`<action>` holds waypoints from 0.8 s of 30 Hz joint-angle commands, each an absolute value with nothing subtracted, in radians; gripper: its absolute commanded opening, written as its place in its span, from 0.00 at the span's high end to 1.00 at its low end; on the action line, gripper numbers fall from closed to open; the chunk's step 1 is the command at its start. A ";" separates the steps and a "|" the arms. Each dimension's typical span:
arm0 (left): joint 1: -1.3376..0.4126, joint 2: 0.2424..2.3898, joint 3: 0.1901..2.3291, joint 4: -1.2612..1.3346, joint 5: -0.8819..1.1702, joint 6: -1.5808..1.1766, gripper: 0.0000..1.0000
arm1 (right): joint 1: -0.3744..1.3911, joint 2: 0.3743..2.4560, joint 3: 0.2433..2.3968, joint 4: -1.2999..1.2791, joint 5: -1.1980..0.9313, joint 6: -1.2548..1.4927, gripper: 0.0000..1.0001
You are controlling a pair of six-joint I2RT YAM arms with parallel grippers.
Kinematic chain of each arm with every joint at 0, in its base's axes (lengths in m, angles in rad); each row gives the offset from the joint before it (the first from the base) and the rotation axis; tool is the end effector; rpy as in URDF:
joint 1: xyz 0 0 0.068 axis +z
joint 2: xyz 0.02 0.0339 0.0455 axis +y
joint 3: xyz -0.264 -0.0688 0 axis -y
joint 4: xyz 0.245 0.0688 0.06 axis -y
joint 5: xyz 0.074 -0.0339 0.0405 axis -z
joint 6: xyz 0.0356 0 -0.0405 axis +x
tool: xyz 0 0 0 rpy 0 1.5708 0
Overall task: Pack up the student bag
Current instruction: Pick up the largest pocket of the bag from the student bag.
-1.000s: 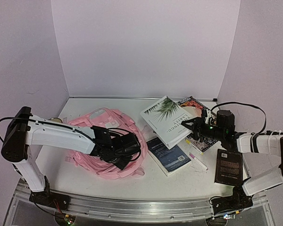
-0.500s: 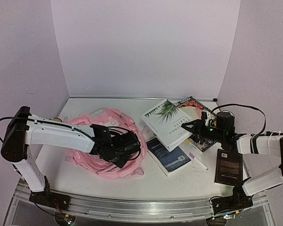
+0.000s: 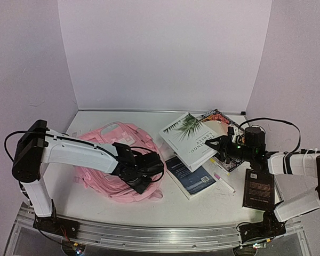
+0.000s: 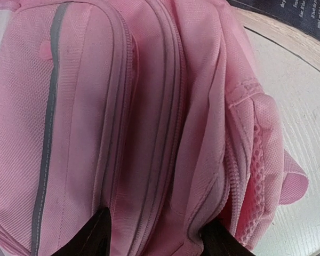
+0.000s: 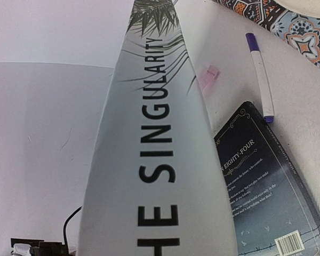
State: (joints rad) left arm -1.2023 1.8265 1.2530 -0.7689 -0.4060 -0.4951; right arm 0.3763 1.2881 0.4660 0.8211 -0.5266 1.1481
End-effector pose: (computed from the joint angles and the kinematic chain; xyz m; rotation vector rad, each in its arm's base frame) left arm 0.1389 -0.3208 0.1825 0.8705 2.5413 0.1342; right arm 0.2370 0.1129 0.2283 0.2228 1.8043 1.5533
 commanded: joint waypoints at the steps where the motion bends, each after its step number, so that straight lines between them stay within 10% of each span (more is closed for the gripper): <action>1: -1.195 1.854 1.274 -0.758 -0.362 -0.467 0.46 | 0.383 1.274 0.479 0.885 -0.556 1.127 0.64; 4: -1.195 1.869 1.285 -0.755 -0.373 -0.455 0.49 | 0.383 1.276 0.483 0.886 -0.565 1.127 0.64; 13: -1.190 1.828 1.377 -0.786 -0.462 -0.398 0.99 | 0.383 1.223 0.478 0.865 -0.587 1.142 0.64; 24: -1.085 1.792 1.570 -0.886 -0.618 -0.297 1.00 | 0.384 1.046 0.488 0.660 -0.595 1.125 0.65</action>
State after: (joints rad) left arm -1.1388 1.8649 1.4665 -0.8635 -0.4993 -0.3533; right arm 0.3767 1.1274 0.4660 0.6990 -0.5649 1.1475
